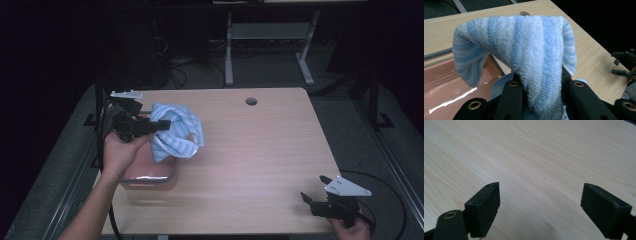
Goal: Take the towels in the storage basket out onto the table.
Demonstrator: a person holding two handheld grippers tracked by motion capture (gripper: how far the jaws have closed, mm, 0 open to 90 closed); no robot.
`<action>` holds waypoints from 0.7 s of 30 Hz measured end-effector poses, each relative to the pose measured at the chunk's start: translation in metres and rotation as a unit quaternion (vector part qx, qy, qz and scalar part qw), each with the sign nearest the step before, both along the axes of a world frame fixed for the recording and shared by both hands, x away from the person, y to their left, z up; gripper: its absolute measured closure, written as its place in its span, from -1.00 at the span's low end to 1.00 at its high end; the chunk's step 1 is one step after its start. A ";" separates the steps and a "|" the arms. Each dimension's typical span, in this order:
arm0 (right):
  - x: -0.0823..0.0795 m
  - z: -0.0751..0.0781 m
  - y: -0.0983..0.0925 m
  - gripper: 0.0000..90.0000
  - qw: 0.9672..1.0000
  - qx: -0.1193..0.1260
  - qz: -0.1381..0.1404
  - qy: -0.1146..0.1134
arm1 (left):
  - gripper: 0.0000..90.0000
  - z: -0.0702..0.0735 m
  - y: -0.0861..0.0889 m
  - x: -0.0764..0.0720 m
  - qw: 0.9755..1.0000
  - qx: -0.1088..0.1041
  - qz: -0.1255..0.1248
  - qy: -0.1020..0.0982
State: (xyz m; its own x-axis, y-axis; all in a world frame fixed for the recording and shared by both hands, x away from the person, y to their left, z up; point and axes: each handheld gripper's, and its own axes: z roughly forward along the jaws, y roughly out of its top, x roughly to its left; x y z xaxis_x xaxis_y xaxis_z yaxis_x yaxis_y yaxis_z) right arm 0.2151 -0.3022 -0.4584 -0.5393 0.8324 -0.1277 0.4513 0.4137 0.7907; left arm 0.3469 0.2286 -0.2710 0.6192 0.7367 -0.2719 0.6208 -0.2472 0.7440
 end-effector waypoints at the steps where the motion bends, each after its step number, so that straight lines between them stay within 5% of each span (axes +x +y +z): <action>1: 0.000 0.000 0.000 -0.66 1.000 -0.001 0.002 -0.003 | 0.63 0.000 -0.001 0.000 1.000 -0.001 -0.001 -0.001; 21: -0.001 0.001 0.000 -0.66 1.000 -0.002 0.003 -0.005 | 0.63 -0.005 -0.033 0.008 1.000 -0.003 -0.028 0.003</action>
State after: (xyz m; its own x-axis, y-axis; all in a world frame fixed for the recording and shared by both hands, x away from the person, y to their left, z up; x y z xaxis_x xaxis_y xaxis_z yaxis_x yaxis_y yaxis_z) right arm 0.2143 -0.3026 -0.4574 -0.5421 0.8292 -0.1359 0.4409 0.4184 0.7941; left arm 0.3551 0.1959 -0.2762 0.6574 0.6992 -0.2809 0.6113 -0.2771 0.7413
